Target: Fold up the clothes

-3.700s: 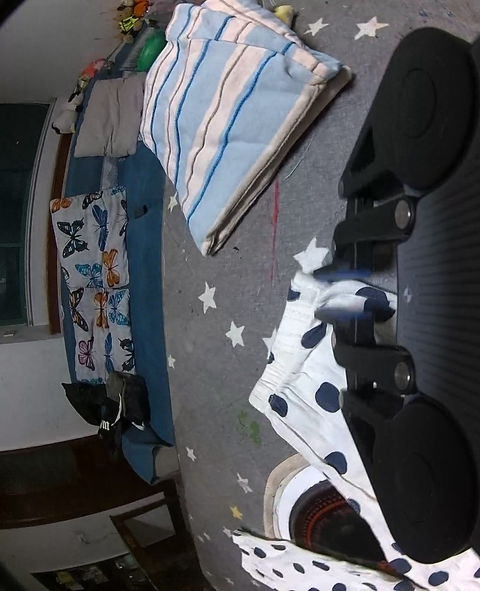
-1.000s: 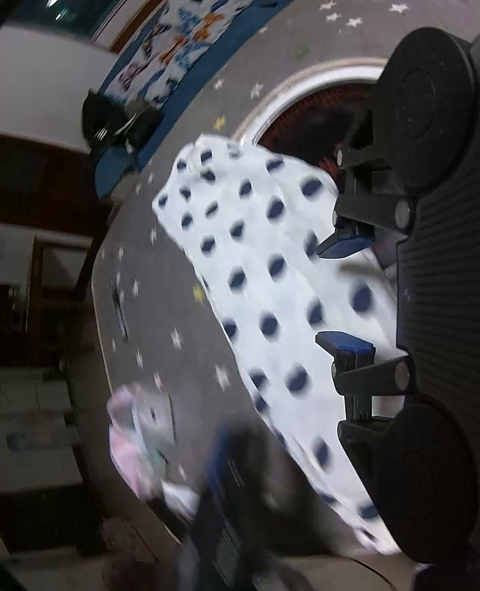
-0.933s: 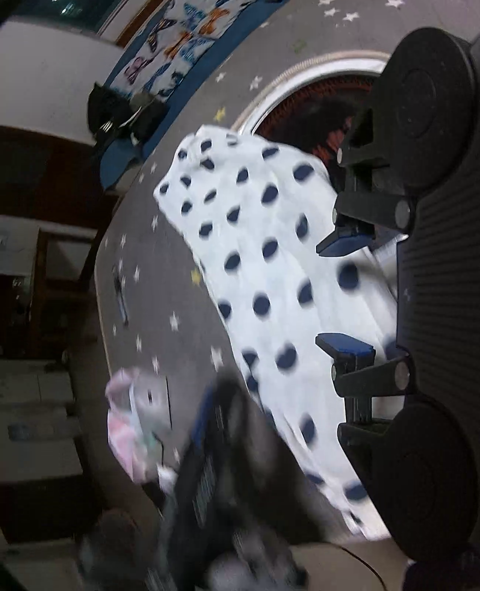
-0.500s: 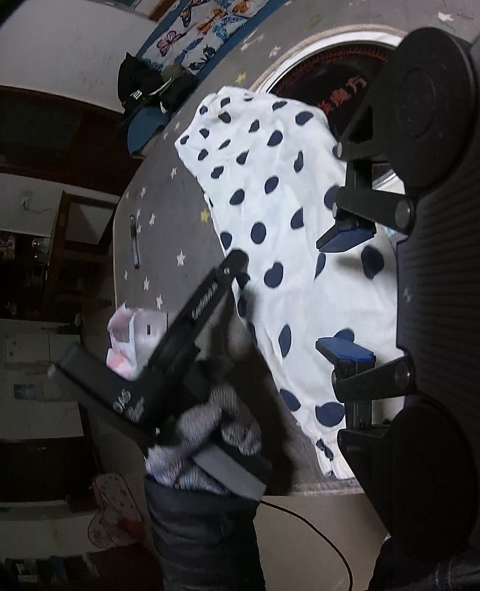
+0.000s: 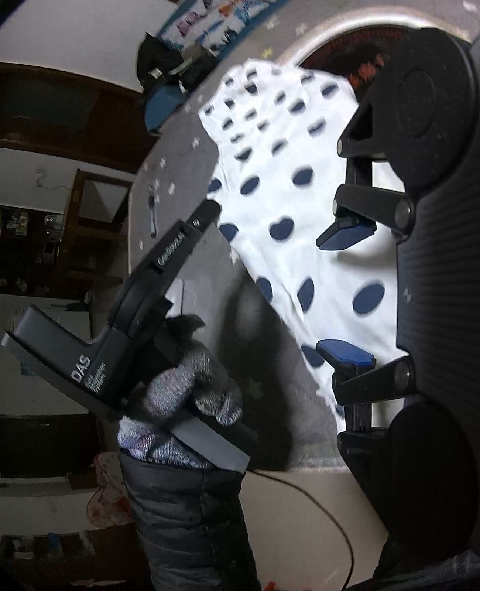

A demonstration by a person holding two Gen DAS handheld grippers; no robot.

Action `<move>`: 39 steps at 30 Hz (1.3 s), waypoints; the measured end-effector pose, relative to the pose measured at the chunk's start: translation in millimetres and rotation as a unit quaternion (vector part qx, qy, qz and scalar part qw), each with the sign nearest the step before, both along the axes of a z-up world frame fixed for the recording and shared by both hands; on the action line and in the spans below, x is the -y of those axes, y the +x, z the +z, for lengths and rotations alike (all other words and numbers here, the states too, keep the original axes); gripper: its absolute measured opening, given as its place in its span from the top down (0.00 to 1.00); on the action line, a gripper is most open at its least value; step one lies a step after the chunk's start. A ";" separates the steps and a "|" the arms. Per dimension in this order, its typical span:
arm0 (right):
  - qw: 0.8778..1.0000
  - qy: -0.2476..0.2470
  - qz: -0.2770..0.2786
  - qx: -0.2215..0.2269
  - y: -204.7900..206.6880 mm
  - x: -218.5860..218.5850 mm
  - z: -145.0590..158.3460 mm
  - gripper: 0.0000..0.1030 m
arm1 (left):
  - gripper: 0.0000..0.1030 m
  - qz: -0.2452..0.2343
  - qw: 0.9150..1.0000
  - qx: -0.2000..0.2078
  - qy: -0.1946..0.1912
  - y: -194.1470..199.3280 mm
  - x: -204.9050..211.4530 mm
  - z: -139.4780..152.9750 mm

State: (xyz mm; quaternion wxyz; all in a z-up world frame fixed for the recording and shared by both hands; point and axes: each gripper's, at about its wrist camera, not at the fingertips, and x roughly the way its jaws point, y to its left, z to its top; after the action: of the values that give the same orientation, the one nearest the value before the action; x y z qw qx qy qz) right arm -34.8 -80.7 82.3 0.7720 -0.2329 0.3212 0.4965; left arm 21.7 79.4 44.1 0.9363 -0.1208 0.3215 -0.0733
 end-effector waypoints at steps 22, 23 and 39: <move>0.999 0.014 0.023 -0.027 -11.6 3.2 -11.0 0.47 | 0.97 -0.072 0.994 -0.060 -0.049 -45.1 27.2 -23.6; 0.999 0.017 0.022 -0.028 -11.5 6.7 -8.3 0.47 | 0.97 -0.065 0.994 -0.066 -0.051 -44.8 23.2 -27.8; 0.967 0.079 -0.222 -0.098 114.2 95.5 -26.6 0.63 | 0.97 -0.050 0.995 -0.069 -0.048 -53.3 6.0 -33.3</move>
State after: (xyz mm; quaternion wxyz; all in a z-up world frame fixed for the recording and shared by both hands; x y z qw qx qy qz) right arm 79.4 -176.3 55.7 0.8436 -0.0441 0.3987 0.3571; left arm -31.6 73.4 10.8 0.9004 -0.1538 0.3867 -0.1268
